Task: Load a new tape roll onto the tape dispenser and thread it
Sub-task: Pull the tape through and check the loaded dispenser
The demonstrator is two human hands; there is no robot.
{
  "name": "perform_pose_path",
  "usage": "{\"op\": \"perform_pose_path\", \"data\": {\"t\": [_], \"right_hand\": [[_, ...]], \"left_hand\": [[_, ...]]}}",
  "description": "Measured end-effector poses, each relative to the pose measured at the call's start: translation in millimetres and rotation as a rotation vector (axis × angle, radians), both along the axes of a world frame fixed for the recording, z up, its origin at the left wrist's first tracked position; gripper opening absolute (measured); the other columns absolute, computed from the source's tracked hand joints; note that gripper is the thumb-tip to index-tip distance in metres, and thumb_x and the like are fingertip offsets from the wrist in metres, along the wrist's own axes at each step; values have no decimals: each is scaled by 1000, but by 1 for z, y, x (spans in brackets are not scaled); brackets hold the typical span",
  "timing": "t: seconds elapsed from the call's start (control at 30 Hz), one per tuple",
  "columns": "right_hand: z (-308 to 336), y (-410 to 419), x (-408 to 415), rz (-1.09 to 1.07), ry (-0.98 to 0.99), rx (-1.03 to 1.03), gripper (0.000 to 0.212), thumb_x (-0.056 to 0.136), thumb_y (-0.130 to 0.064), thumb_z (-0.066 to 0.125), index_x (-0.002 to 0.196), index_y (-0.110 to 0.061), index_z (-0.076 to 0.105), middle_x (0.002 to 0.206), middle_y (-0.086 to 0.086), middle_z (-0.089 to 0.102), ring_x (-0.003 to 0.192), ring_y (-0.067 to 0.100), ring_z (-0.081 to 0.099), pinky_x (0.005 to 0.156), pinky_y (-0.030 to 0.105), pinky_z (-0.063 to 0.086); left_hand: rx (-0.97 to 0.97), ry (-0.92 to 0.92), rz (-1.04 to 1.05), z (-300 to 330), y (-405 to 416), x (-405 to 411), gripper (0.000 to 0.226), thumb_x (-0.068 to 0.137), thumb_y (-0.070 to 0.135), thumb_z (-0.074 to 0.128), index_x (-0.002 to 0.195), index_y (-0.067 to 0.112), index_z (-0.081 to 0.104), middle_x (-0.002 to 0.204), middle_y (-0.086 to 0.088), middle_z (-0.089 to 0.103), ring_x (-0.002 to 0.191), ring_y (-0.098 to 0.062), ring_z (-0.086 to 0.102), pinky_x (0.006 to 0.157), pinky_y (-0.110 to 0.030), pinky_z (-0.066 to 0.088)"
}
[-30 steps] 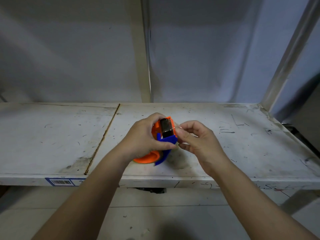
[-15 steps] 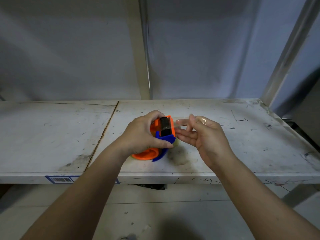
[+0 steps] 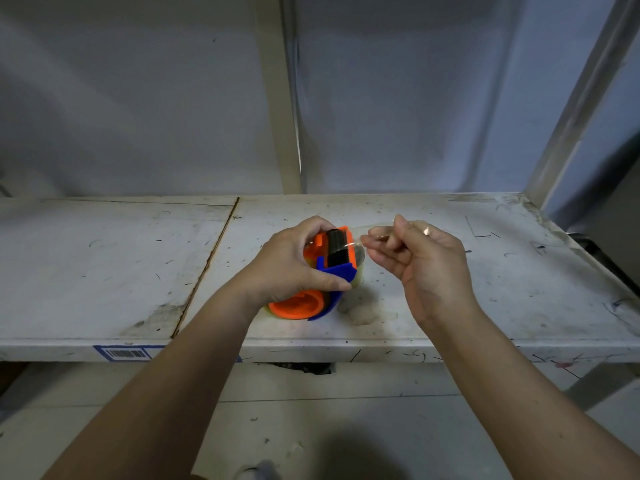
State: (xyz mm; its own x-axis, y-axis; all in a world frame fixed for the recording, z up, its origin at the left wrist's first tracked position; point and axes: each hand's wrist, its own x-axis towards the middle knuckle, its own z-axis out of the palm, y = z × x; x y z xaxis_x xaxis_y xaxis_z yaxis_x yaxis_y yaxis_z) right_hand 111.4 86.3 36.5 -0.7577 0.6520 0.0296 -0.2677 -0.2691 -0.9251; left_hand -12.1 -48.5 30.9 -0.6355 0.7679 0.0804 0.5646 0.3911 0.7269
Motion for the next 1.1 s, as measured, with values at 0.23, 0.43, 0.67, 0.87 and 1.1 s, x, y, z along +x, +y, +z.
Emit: {"op": "perform_pose_path", "data": {"t": [0.23, 0.43, 0.67, 0.87, 1.1], "right_hand": [[3, -2, 1, -71, 15, 42, 35, 91, -7, 49, 56, -3, 53, 70, 9, 68, 71, 21, 68, 67, 27, 59], [5, -3, 1, -109, 26, 12, 35, 90, -5, 49, 56, -3, 51, 71, 12, 66, 68, 19, 68, 67, 27, 59], [8, -3, 4, -125, 66, -22, 36, 90, -2, 47, 55, -3, 49, 66, 11, 64, 64, 16, 70, 64, 26, 59], [22, 20, 11, -229, 101, -32, 33, 82, 6, 42, 52, -7, 45, 60, 6, 61, 62, 20, 69, 64, 26, 58], [8, 31, 8, -12, -182, -31, 26, 94, -19, 50, 74, -8, 61, 82, 10, 70, 45, 3, 58, 44, 12, 45]], "left_hand": [[5, -25, -18, 1, 0, -1, 64, 56, 42, 87, 108, 41, 51, 108, 17, 60, 107, -12, 55, 94, -44, 49], [5, -53, -40, 2, 3, 1, 60, 59, 35, 88, 104, 43, 49, 109, 19, 57, 107, -13, 54, 92, -38, 48], [5, -56, -74, 0, 6, -3, 61, 56, 38, 88, 105, 39, 52, 107, 15, 60, 106, -14, 56, 89, -38, 49], [9, -66, -44, 1, -4, -12, 60, 58, 38, 88, 105, 39, 51, 107, 16, 58, 106, -13, 55, 83, -33, 50], [89, -144, -7, 0, -18, -18, 64, 50, 39, 89, 105, 38, 55, 104, 14, 64, 104, -12, 60, 92, -43, 52]]}}
